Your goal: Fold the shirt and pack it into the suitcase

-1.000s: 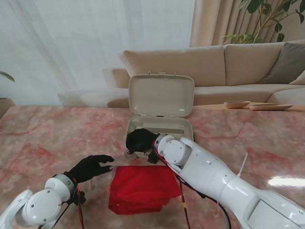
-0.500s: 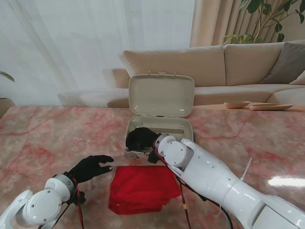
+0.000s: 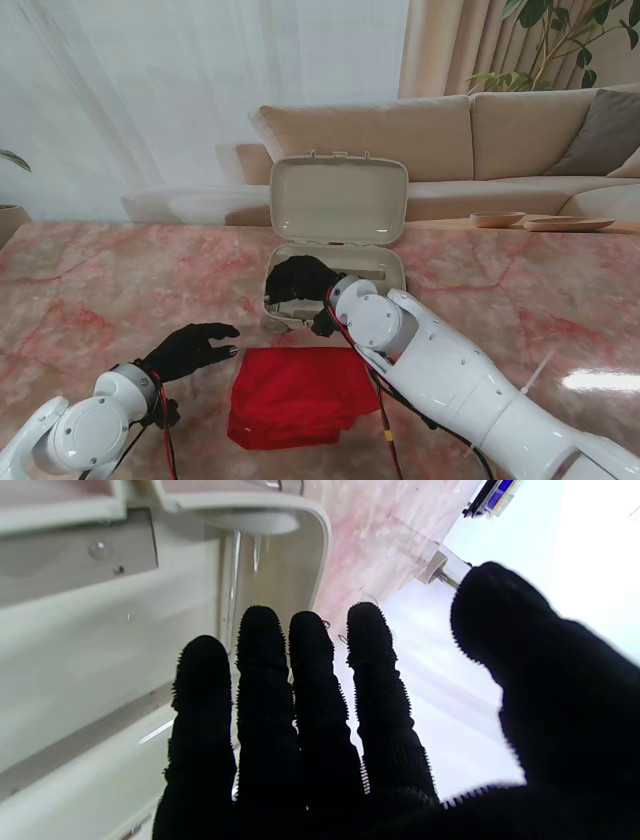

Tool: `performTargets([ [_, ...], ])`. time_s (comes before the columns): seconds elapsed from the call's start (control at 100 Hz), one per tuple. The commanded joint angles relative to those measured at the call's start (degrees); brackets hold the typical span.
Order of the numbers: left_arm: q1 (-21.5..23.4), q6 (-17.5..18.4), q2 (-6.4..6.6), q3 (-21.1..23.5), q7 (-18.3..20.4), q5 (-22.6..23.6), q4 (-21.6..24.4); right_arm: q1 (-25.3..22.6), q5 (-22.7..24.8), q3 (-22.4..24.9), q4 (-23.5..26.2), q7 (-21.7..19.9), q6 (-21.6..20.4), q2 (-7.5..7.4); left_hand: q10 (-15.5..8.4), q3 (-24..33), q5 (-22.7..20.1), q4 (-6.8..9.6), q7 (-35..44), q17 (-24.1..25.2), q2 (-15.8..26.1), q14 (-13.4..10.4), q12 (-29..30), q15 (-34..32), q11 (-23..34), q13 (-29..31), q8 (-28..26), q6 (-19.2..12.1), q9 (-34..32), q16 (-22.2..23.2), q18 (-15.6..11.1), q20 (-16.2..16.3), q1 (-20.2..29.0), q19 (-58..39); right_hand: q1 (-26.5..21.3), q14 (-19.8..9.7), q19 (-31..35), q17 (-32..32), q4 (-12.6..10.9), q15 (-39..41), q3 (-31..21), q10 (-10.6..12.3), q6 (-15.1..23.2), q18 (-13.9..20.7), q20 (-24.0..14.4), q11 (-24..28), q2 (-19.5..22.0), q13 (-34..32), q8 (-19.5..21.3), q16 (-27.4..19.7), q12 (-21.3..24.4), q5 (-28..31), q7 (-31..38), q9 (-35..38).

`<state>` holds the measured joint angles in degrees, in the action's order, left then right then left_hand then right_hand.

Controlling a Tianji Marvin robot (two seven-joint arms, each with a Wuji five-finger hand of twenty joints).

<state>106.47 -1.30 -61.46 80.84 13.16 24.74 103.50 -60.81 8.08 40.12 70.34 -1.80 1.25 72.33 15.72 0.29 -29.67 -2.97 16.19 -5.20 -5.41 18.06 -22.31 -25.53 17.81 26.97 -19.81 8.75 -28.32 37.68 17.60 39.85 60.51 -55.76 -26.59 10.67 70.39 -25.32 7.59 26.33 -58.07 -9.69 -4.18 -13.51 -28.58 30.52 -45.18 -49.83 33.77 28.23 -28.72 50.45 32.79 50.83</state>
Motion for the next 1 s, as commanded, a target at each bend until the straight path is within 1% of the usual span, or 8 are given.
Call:
performTargets([
  [0.0,-0.1,0.4,0.07,-0.4,0.3,-0.2,0.4,-2.4,0.7,1.2,3.1,-0.4,0.9,-1.60,-0.9,-1.8,-0.4,0.74,0.3,0.5,1.0,1.4,0.4,1.1,-0.3,-1.0,-0.7,-1.1,-0.9,-0.5,0.9,-0.2,-0.8,1.0,2.9,0.4,-0.4,0.8,-1.8,-0.5,0.7,-0.7,-0.3,-0.3,-0.1,-0.4,0.6,1.3,1.0,-1.7,1.2,-0.4,-0.4,-1.3],
  [0.08,-0.5,0.8,0.07,-0.8,0.3,-0.6,0.6,-5.5,3.3,4.0,8.0,-0.9,1.9,-3.25,-0.8,-1.9,-0.4,0.74,0.2,0.5,1.1,1.5,0.4,1.2,-0.4,-1.1,-0.7,-1.0,-0.9,-0.5,0.9,-0.2,-0.8,1.0,2.8,0.4,-0.5,1.2,-2.1,-0.6,1.2,-0.8,-0.5,-0.4,-0.2,-0.7,1.7,1.8,1.1,-1.7,1.2,-1.0,-1.2,-1.9],
  [0.27,-2.3,1.8,-0.02,-2.6,0.2,-2.6,0.3,-13.6,9.3,11.4,18.2,-3.8,2.1,-6.75,-0.8,-1.9,-0.6,0.74,0.2,0.5,1.1,1.5,0.4,1.2,-0.4,-1.1,-0.7,-0.9,-1.0,-0.5,0.9,-0.2,-0.9,1.0,2.5,0.3,-1.0,1.7,-2.6,-1.0,2.3,-1.0,-1.0,-0.2,-0.4,-1.4,2.9,2.5,1.3,-1.7,1.4,-2.2,-2.6,-3.0],
  [0.43,-3.7,2.6,0.09,-4.2,0.9,-3.9,-0.2,-20.9,13.1,17.3,24.2,-5.7,0.9,-8.55,-0.7,-1.9,-0.6,0.74,0.0,0.5,1.1,1.6,0.5,1.2,-0.4,-1.1,-0.7,-0.8,-1.0,-0.5,1.0,-0.2,-0.9,1.0,2.3,0.3,-1.2,1.5,-3.0,-1.0,3.2,-1.3,-1.2,0.4,-0.6,-1.8,3.7,2.1,1.7,-1.5,1.4,-2.3,-3.3,-2.9],
  [0.68,-6.1,3.8,0.26,-7.4,1.6,-5.2,-2.0,-29.3,14.2,22.7,28.0,-7.3,-1.2,-9.71,-0.8,-1.9,-0.6,0.74,0.0,0.6,1.3,1.6,0.4,1.2,-0.4,-1.1,-0.7,-0.9,-1.1,-0.5,1.1,-0.2,-1.0,1.1,0.9,0.6,-1.4,1.1,-3.3,-1.3,4.8,-1.7,-1.1,0.2,-1.0,-2.5,5.4,1.4,2.3,-1.5,1.4,-1.2,-3.7,-1.7],
  [0.8,-7.2,4.1,0.31,-8.8,1.9,-5.4,-3.1,-31.3,13.7,23.6,28.1,-6.8,-1.8,-9.67,-0.7,-1.9,-0.5,0.75,0.0,0.7,1.2,1.5,0.4,1.3,-0.5,-1.3,-0.7,-0.9,-0.9,-0.5,1.1,-0.1,-1.0,1.0,0.3,0.8,-1.7,1.2,-3.5,-2.0,5.3,-1.7,-1.0,-0.1,-1.0,-2.7,5.9,1.2,2.6,-1.8,1.4,-0.6,-3.6,-1.1],
  [0.86,-7.6,4.1,0.39,-9.3,2.2,-5.5,-3.5,-31.9,13.5,23.8,28.0,-6.6,-2.1,-9.67,-0.7,-1.8,-0.4,0.76,-0.1,0.1,1.2,1.5,0.5,1.0,-0.5,-1.0,-0.7,-0.9,-0.7,-0.3,1.1,1.6,-1.0,-1.4,0.2,0.9,-1.7,1.1,-3.5,-2.0,5.5,-1.7,-0.9,-0.3,-1.1,-2.8,6.2,1.0,2.7,-1.8,1.3,-0.4,-3.6,-0.9],
  [0.99,-8.4,4.3,0.46,-10.2,2.6,-5.8,-4.5,-32.6,13.3,23.6,27.7,-6.1,-2.7,-9.59,-0.9,-1.9,-0.4,0.76,0.0,0.6,1.2,1.4,0.5,0.9,-0.5,-1.3,-0.7,-0.9,-0.7,-0.2,1.3,2.2,-1.1,-1.7,-0.2,1.0,-1.7,1.2,-3.6,-2.1,5.4,-1.7,-0.8,-0.4,-1.1,-2.8,6.4,1.0,2.9,-1.8,1.2,-0.2,-3.6,-0.7],
])
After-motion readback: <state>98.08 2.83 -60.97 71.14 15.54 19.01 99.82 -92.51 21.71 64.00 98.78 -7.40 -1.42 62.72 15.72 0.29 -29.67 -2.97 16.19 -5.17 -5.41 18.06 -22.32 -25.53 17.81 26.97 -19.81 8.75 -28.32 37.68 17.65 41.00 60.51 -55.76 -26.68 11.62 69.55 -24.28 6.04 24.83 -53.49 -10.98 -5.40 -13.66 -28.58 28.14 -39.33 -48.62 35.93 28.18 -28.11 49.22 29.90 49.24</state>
